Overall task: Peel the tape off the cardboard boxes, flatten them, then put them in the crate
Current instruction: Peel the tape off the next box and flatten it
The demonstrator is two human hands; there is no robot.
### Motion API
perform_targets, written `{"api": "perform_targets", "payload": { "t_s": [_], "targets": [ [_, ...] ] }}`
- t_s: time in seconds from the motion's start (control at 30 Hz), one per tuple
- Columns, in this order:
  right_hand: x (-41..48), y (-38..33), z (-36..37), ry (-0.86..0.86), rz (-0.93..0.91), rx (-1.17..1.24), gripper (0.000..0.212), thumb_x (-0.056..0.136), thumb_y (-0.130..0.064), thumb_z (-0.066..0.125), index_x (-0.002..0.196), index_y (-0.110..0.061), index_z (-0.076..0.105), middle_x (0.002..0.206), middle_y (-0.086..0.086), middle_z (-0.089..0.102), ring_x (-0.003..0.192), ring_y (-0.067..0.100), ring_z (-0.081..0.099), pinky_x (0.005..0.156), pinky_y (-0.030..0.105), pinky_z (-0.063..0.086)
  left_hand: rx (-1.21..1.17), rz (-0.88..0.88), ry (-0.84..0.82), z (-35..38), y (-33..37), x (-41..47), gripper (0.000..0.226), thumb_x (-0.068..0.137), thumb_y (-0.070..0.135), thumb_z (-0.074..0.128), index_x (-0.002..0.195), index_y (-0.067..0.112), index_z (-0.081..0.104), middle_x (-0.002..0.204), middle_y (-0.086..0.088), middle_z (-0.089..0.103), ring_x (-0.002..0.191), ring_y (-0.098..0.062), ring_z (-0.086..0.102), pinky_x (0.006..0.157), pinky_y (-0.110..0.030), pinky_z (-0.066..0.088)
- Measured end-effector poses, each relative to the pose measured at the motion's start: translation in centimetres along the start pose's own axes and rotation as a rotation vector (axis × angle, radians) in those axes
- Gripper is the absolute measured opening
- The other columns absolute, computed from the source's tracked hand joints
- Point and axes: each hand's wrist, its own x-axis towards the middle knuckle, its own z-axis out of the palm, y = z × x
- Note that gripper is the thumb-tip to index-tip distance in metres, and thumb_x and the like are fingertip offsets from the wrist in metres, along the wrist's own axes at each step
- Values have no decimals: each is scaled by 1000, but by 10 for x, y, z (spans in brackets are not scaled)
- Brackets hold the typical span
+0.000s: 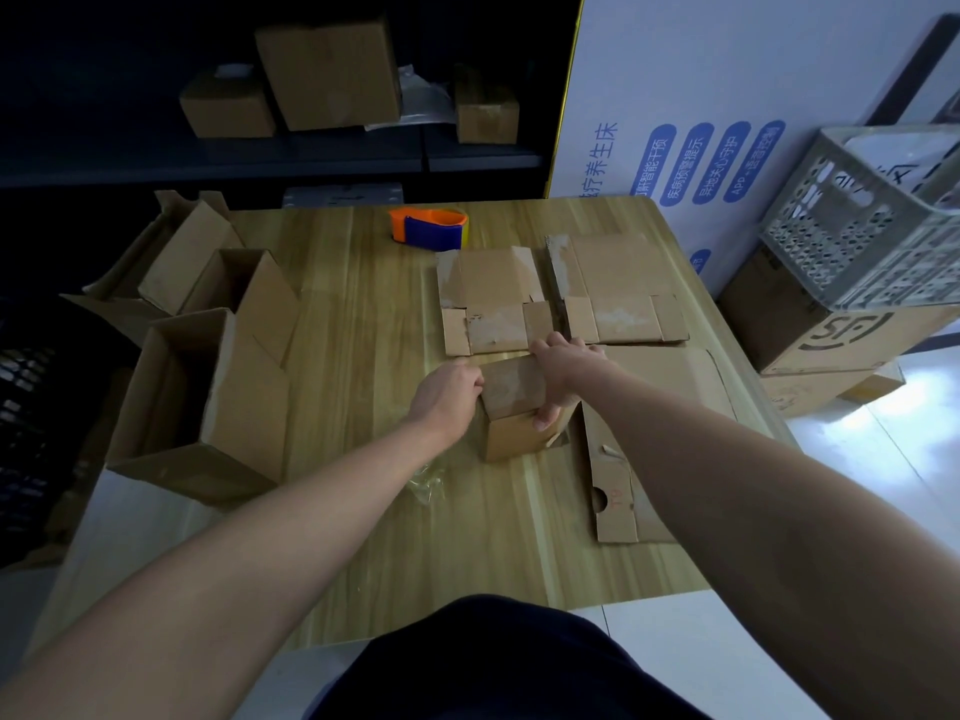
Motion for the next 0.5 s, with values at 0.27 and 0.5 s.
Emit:
{"api": "perform_targets", "payload": {
  "t_s": [0.27,0.5],
  "targets": [
    [6,2,3,10,-12,5,117,54,-47,86,146,-21,19,142,7,33,133,37,29,106,56,27,-42,-91,-10,0,4,5,14,94,8,54,88,3,66,98,-9,64,88,-22,59,78,-32,47],
    [7,1,3,-1,1,-10,120,51,-50,86,146,-21,18,142,7,32,133,36,29,105,54,29,-41,-204,-100,-9,8,17,16,93,13,56,79,10,63,90,-4,64,80,-18,58,66,-29,41]
  ]
}}
